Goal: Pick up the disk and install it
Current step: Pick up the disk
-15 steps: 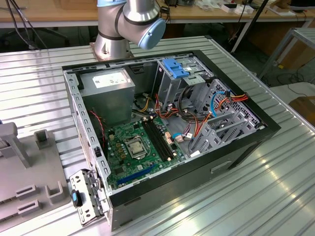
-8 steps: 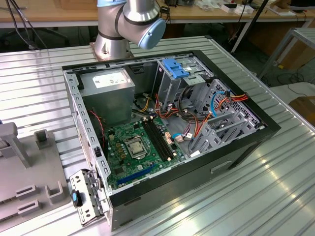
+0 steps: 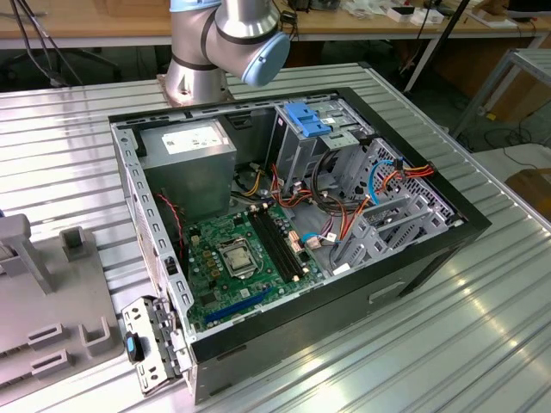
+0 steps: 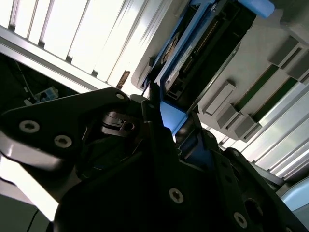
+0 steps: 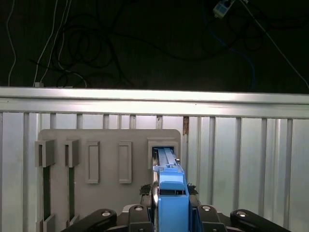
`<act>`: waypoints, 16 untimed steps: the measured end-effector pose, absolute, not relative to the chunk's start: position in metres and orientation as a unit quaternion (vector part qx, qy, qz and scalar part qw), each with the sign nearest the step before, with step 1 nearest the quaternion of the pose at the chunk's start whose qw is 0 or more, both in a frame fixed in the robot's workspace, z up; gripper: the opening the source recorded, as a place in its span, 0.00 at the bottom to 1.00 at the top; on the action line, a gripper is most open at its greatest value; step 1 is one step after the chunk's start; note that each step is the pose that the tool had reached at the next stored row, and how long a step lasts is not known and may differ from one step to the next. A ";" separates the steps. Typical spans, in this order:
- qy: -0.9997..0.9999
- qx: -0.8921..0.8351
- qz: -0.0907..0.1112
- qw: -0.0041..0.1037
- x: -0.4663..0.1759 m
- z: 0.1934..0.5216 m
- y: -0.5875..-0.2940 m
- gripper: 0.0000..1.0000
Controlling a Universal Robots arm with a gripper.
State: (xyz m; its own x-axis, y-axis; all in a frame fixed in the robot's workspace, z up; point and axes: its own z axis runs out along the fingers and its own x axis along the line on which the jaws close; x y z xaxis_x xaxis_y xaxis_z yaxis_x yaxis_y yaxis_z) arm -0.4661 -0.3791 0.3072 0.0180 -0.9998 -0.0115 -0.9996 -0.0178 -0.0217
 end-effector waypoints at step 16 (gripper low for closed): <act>0.708 -0.706 -0.004 0.012 -0.466 0.307 -0.379 0.37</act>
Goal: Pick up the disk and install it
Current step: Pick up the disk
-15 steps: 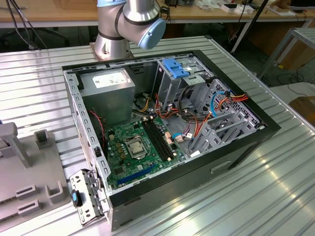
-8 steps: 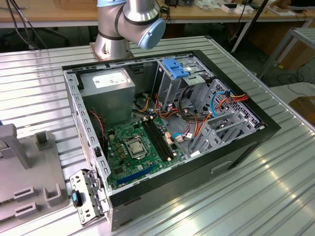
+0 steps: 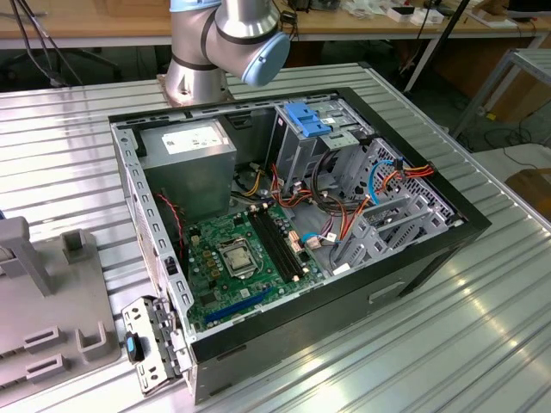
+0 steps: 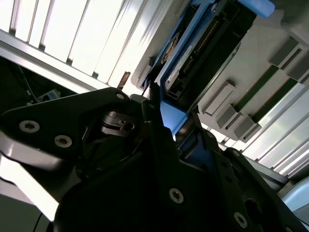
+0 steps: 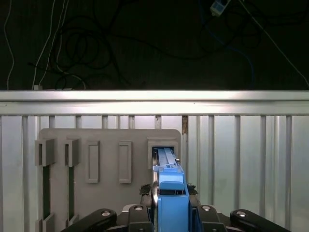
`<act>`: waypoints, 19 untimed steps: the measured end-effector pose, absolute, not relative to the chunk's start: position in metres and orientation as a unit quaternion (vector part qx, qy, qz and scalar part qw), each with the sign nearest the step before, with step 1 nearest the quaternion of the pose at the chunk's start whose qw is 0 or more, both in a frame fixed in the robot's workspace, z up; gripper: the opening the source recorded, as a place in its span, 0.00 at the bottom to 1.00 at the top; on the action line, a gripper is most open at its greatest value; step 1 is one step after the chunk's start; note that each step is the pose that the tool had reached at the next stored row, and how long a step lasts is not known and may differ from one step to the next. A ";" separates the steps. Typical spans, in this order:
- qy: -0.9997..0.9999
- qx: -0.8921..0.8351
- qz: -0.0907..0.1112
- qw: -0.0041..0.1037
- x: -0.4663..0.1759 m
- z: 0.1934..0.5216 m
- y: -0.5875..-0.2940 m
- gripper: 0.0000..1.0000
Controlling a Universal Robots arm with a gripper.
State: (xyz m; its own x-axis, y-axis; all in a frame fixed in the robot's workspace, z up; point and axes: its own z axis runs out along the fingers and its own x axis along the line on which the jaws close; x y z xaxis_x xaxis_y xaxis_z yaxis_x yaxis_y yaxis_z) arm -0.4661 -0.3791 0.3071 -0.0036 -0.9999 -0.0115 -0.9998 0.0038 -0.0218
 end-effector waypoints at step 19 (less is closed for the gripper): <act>0.708 -0.706 -0.004 0.012 -0.466 0.320 -0.379 0.37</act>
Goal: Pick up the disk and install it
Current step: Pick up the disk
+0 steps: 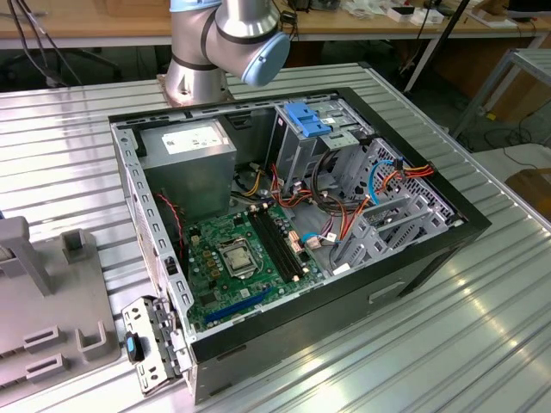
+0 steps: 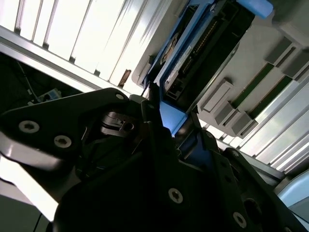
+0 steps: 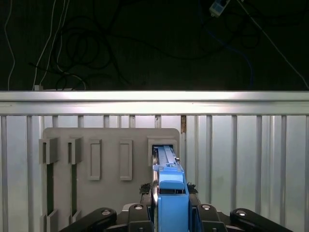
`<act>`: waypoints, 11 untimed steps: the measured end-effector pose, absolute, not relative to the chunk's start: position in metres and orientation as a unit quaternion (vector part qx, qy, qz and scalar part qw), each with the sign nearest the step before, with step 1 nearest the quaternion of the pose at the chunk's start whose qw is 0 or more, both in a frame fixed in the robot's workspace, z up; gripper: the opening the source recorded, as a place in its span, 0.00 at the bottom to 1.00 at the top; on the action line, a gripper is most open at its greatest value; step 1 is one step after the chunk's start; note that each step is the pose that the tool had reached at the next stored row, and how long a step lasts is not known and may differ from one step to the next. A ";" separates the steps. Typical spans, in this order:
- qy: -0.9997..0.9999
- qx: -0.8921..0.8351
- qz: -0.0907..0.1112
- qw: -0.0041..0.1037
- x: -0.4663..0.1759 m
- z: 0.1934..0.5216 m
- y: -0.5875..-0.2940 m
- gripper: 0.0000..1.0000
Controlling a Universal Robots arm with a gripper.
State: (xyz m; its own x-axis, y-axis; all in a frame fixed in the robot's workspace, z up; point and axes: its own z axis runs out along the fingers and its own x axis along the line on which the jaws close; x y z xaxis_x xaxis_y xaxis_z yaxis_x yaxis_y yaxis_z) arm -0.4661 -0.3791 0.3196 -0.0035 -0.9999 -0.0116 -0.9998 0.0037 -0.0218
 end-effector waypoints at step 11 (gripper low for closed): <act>0.708 -0.706 -0.004 0.012 -0.466 0.322 -0.379 0.37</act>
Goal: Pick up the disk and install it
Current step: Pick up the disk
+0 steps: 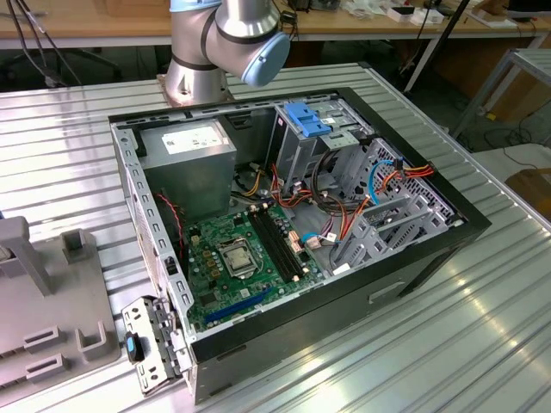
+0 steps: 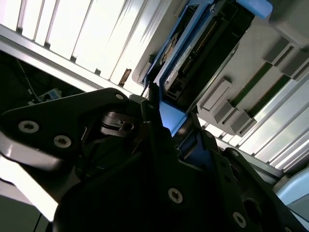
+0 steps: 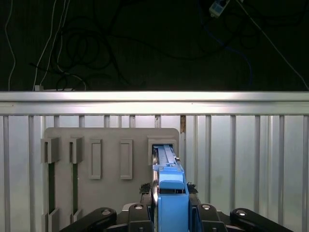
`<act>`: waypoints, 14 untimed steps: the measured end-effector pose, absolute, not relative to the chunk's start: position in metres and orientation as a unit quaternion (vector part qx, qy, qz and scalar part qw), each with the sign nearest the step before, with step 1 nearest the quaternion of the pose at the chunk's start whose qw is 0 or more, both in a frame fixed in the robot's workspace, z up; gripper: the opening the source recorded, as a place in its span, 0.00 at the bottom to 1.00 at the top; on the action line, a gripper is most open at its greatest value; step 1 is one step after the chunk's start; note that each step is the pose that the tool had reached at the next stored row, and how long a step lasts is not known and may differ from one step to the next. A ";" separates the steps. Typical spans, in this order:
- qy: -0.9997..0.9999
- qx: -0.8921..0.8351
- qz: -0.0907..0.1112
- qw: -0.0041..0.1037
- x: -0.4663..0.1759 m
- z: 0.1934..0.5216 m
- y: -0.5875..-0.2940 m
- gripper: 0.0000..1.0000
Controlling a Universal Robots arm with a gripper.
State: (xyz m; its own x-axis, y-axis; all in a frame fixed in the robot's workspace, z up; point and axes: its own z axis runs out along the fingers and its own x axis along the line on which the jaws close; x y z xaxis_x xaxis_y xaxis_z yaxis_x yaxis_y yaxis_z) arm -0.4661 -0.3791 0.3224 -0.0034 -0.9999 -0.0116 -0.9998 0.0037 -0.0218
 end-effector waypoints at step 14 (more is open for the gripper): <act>0.708 -0.706 -0.004 0.012 -0.466 0.362 -0.379 0.37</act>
